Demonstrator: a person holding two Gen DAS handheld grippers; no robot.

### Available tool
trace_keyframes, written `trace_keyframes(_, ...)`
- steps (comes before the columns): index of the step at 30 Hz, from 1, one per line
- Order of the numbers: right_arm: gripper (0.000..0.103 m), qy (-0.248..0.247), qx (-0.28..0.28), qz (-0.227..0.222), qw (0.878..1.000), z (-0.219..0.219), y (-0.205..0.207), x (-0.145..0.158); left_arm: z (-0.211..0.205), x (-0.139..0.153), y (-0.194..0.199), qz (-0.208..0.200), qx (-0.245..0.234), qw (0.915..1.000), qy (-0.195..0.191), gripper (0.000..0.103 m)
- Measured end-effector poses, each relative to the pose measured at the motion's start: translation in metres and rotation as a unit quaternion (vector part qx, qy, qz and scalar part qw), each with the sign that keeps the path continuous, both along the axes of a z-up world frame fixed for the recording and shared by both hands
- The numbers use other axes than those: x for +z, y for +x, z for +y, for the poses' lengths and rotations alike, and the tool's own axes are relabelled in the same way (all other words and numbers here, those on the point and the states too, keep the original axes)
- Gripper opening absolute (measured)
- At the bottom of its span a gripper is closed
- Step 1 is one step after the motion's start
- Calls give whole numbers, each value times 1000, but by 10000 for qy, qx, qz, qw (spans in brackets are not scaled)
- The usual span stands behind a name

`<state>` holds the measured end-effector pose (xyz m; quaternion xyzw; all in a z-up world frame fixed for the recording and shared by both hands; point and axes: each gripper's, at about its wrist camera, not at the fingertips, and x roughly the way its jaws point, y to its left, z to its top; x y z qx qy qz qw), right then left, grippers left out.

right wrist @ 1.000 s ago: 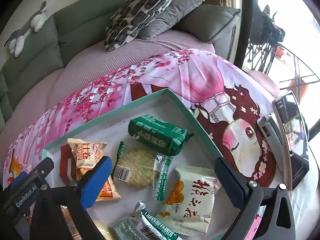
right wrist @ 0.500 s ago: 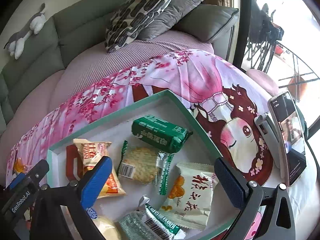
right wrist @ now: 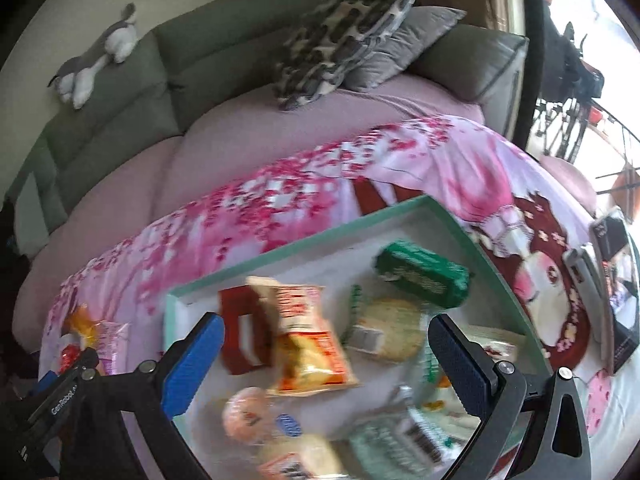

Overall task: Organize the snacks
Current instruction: 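Move both grippers back toward the snack pile, then grasp the purple-white pastry packet with the right gripper while the left gripper grasps the red Reese's bag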

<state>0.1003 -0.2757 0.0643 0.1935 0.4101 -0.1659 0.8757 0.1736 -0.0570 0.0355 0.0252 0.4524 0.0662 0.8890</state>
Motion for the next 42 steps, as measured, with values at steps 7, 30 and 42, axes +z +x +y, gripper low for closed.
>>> trace_keyframes(7, 103, 16, 394, -63, 9992, 38, 15, 4, 63, -2, -5, 34, 761, 9971, 19, 95)
trace_keyframes(30, 103, -116, 2099, -195, 9775, 204, 63, -18, 205, -10, -27, 33, 1890, 9799, -634, 95)
trace_keyframes(42, 103, -3, 2248, -4, 9744, 232, 85, -50, 194, -24, 8, -29, 1282, 9844, -1206, 95)
